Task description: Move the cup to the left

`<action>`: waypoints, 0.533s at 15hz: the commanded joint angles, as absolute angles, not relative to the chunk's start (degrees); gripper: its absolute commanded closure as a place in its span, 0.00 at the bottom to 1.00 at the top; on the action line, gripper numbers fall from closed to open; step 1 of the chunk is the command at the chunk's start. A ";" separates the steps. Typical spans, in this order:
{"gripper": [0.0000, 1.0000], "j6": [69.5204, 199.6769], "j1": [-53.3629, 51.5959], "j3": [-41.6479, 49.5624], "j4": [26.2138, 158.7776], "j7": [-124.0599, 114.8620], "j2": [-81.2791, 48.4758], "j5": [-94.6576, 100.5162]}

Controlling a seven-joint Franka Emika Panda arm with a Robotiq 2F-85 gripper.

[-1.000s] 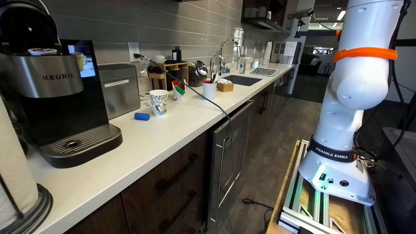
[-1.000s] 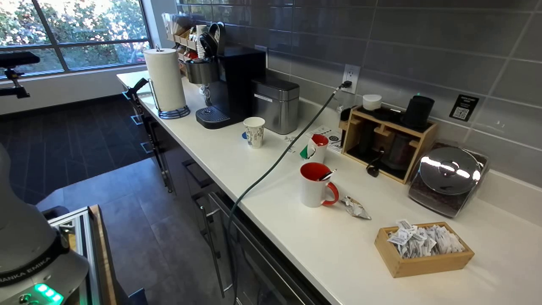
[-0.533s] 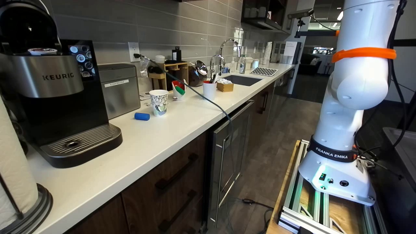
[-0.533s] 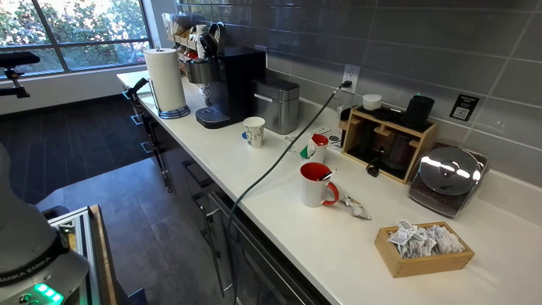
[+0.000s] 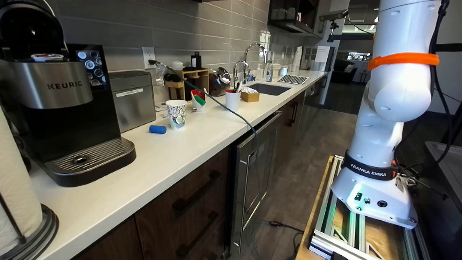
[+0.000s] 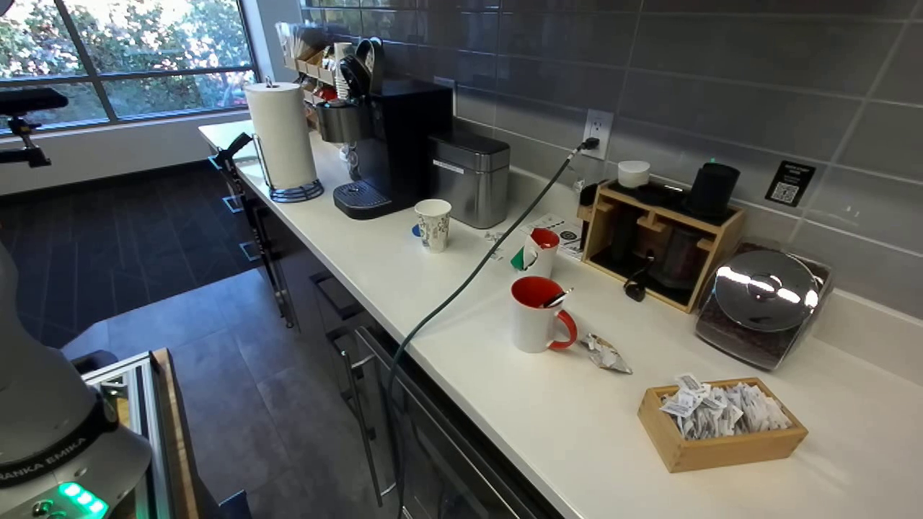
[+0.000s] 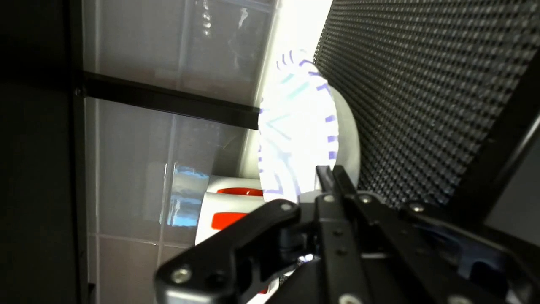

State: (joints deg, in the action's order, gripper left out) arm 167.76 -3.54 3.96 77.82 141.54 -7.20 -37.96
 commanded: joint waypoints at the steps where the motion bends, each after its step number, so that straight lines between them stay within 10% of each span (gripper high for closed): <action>1: 1.00 167.93 -3.49 4.59 75.48 140.69 -7.53 -36.22; 8: 1.00 158.44 -1.66 6.98 76.03 133.34 3.61 -39.91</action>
State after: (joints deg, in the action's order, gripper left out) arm 165.80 -2.34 6.49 72.00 136.43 -3.63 -37.87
